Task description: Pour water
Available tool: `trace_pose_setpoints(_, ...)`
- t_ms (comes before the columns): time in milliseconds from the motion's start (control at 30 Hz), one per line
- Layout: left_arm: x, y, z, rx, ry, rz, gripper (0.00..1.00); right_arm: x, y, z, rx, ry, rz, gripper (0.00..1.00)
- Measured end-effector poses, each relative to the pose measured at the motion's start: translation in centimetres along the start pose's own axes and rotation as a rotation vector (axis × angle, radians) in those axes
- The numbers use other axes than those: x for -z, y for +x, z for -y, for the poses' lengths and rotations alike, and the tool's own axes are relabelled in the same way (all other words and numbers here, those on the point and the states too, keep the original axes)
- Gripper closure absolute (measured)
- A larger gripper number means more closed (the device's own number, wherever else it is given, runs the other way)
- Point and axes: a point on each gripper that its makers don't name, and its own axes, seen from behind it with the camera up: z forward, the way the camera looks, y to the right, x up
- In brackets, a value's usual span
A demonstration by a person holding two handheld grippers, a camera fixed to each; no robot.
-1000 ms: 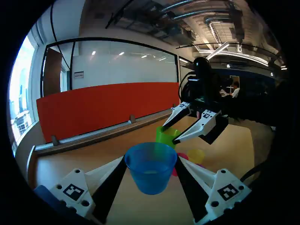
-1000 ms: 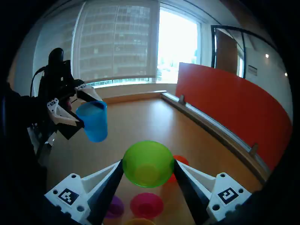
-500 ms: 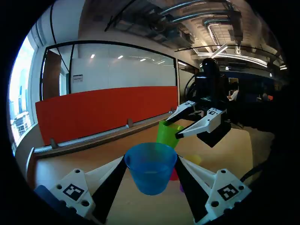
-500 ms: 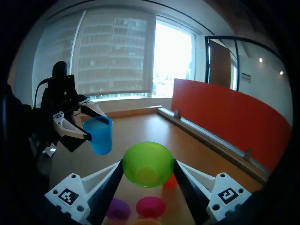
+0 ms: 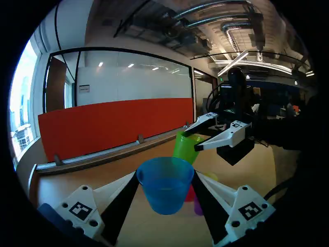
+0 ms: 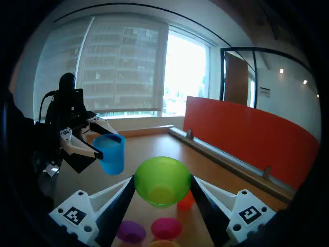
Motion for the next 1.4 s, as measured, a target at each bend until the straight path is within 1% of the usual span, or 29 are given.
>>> trace_pose_setpoints(167,0.0,0.0,-0.2,0.0,-0.003,-0.002,0.13,0.1,0.0,0.1,-0.009,-0.007,-0.02,0.05)
trace_pose_setpoints(667,-0.4,0.2,-0.4,0.015,-0.008,-0.018,0.13,0.6,1.2,-0.2,-0.017,-0.036,-0.104,0.05)
trace_pose_setpoints(867,-0.6,0.6,-0.8,0.021,-0.015,-0.03,0.13,1.0,1.6,0.0,-0.001,-0.051,-0.13,0.04)
trace_pose_setpoints(1067,-0.8,1.1,-1.1,0.026,-0.021,-0.041,0.13,1.4,1.7,0.5,0.009,-0.051,-0.148,0.05)
trace_pose_setpoints(1267,-1.0,1.5,-1.4,0.032,-0.025,-0.056,0.13,1.7,1.9,0.7,0.007,-0.055,-0.165,0.05)
trace_pose_setpoints(1400,-1.1,1.7,-1.4,0.036,-0.024,-0.061,0.12,1.8,2.0,0.8,0.005,-0.057,-0.17,0.05)
